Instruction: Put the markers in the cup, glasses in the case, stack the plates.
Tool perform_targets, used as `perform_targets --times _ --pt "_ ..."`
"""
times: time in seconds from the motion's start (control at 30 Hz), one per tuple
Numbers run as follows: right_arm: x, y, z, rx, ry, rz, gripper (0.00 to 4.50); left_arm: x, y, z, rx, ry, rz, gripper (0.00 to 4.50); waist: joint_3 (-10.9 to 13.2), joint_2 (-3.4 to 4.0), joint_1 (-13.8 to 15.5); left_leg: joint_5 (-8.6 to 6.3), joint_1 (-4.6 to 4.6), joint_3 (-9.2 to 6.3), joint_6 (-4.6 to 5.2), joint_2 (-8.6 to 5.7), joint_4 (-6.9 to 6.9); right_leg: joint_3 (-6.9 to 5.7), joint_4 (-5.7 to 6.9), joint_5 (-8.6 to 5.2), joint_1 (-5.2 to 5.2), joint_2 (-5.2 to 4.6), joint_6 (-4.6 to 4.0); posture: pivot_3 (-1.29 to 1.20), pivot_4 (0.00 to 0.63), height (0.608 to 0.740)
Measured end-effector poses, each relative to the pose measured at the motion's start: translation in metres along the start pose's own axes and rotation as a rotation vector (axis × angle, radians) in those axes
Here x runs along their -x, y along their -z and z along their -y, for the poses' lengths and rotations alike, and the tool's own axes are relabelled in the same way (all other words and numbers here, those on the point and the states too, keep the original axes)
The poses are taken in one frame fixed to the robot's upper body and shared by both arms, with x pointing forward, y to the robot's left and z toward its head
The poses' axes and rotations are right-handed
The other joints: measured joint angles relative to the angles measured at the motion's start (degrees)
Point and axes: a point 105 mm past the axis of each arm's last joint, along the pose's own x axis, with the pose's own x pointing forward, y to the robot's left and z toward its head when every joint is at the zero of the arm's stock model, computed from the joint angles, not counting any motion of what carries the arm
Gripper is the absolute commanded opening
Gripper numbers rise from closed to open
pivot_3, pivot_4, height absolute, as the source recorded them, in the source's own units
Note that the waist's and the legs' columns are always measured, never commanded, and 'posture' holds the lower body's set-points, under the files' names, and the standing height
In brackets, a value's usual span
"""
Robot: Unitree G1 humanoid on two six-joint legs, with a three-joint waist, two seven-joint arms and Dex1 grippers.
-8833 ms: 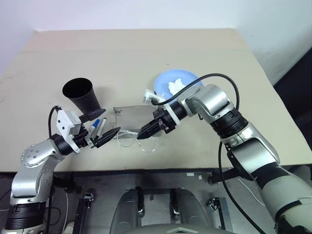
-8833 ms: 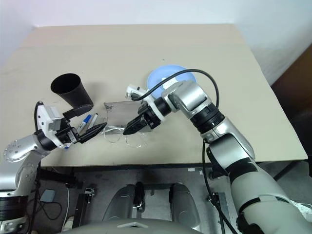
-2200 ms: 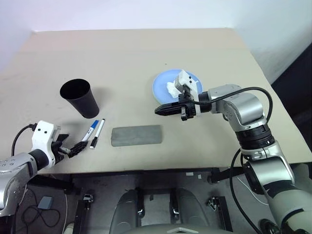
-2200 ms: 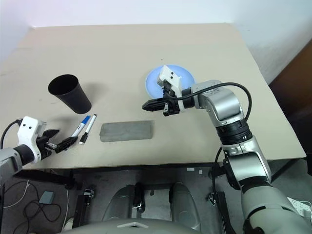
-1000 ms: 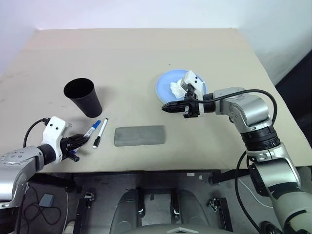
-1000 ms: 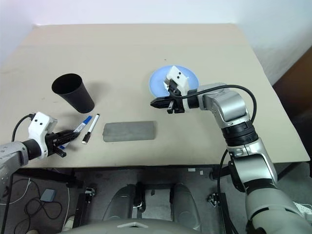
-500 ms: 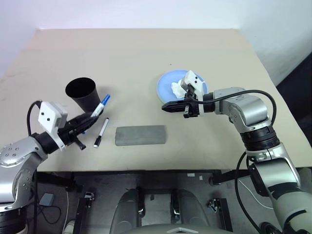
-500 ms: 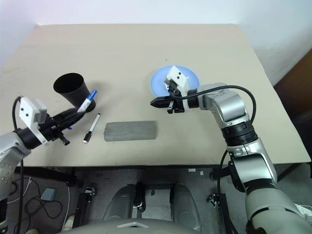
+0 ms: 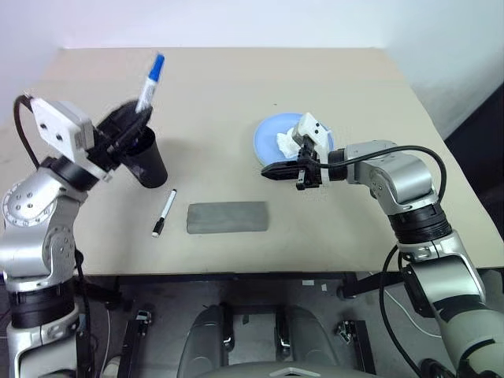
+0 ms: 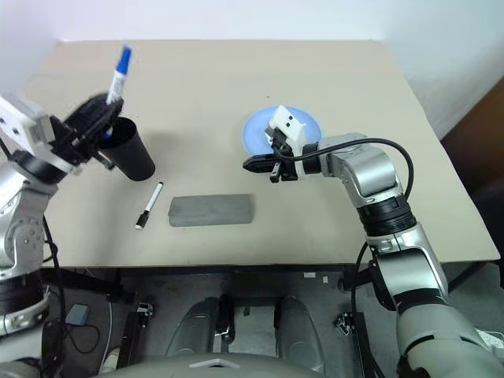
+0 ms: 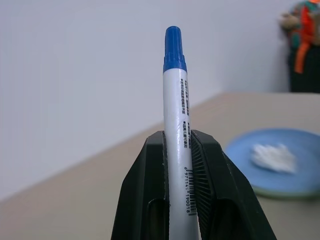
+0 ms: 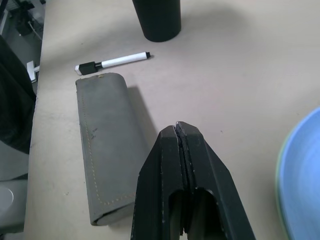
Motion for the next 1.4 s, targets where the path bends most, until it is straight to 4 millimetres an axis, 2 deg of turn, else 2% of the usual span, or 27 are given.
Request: perform_targets --times 0.13,0.37,0.73,1.13,1.4 --pt "-0.001 0.000 0.001 0.003 0.010 0.002 0.00 -0.014 -0.006 -0.023 -0.040 -0.101 0.030 0.31 0.00 0.00 0.34 0.05 0.01 0.01 0.09 -0.03 0.08 -0.01 0.00 0.06 0.06 0.00 0.11 0.00 0.150 0.711" --pt "0.000 0.000 0.004 0.024 0.033 -0.004 0.00 -0.011 0.028 -0.049 0.006 -0.217 -0.047 0.31 0.00 0.00 0.93 0.08 0.00 0.03 0.13 0.01 0.13 -0.01 0.00 0.12 0.05 0.14 0.22 0.00 0.150 0.711" --pt "-0.001 0.000 0.006 0.061 0.053 -0.011 0.00 -0.009 0.053 -0.036 0.185 -0.185 -0.035 0.31 0.01 -0.02 1.28 0.06 -0.02 0.03 0.14 0.01 0.28 -0.03 0.01 0.14 0.11 -0.01 0.25 0.00 0.150 0.711" --pt "0.000 0.004 0.009 0.062 0.077 -0.025 0.00 -0.006 0.069 -0.029 0.218 -0.172 -0.086 0.31 0.01 -0.02 1.28 0.06 -0.03 0.02 0.13 0.02 0.29 -0.03 0.01 0.15 0.10 -0.02 0.25 0.00 0.150 0.711" --pt "-0.001 0.004 0.012 0.081 0.089 -0.019 0.00 -0.002 0.076 -0.026 0.230 -0.172 -0.113 3.08 0.01 -0.02 1.28 0.05 -0.04 0.02 0.12 0.02 0.29 -0.03 0.01 0.15 0.10 -0.04 0.25 0.00 0.150 0.711"
